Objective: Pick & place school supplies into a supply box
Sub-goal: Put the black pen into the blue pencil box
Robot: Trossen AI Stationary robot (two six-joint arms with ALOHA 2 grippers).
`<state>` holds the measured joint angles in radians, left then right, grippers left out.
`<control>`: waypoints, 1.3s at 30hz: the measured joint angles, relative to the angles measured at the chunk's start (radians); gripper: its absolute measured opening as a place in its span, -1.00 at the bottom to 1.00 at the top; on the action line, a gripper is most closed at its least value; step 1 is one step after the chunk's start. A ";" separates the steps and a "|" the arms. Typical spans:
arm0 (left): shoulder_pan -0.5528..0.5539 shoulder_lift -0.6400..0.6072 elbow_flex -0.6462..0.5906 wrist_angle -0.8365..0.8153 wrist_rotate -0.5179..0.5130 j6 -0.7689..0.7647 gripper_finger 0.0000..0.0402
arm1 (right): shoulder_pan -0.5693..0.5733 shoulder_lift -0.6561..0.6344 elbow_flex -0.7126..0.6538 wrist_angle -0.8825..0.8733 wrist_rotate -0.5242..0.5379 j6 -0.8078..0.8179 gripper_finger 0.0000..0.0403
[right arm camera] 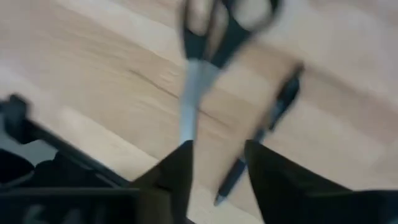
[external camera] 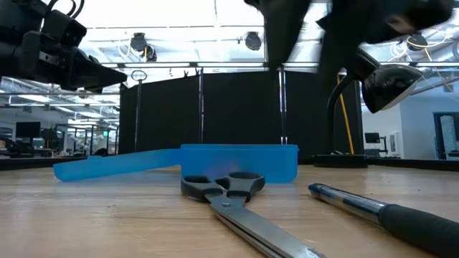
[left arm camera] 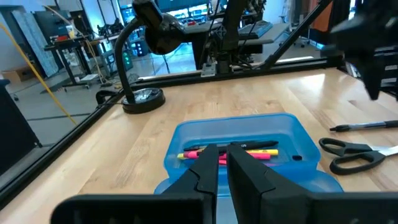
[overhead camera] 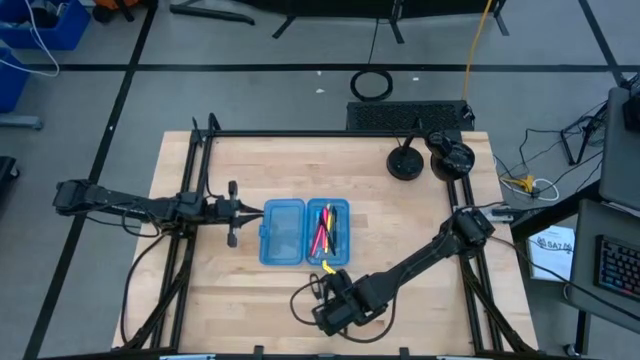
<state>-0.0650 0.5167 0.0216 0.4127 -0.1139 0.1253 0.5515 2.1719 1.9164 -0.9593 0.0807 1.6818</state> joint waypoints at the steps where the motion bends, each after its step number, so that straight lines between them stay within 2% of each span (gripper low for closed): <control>1: 0.000 0.000 0.000 0.000 0.000 -0.001 -0.81 | 0.004 0.000 -0.017 0.006 -0.007 0.041 -0.22; 4: 0.000 0.000 0.000 -0.003 0.000 -0.007 -0.81 | 0.025 0.001 -0.062 0.026 -0.007 0.152 -0.03; 8: 0.000 0.000 0.000 -0.017 0.000 -0.015 -0.81 | 0.048 0.000 -0.099 0.041 -0.006 0.235 0.10; 12: 0.000 0.000 0.000 -0.024 0.000 -0.005 -0.81 | 0.055 -0.001 -0.138 0.081 0.025 0.276 0.12; 18: 0.000 0.000 0.000 -0.024 0.000 -0.004 -0.81 | 0.054 0.000 -0.210 0.251 0.076 0.274 0.12; 25: 0.000 0.000 0.000 -0.028 0.000 0.005 -0.81 | 0.066 -0.001 -0.252 0.252 0.070 0.295 -0.01; 39: 0.000 0.000 0.000 -0.028 0.000 -0.010 -0.81 | 0.087 -0.007 -0.410 0.291 -0.077 0.267 -0.38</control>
<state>-0.0650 0.5167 0.0216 0.3843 -0.1137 0.1151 0.6384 2.1653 1.5064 -0.6685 0.0041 1.9485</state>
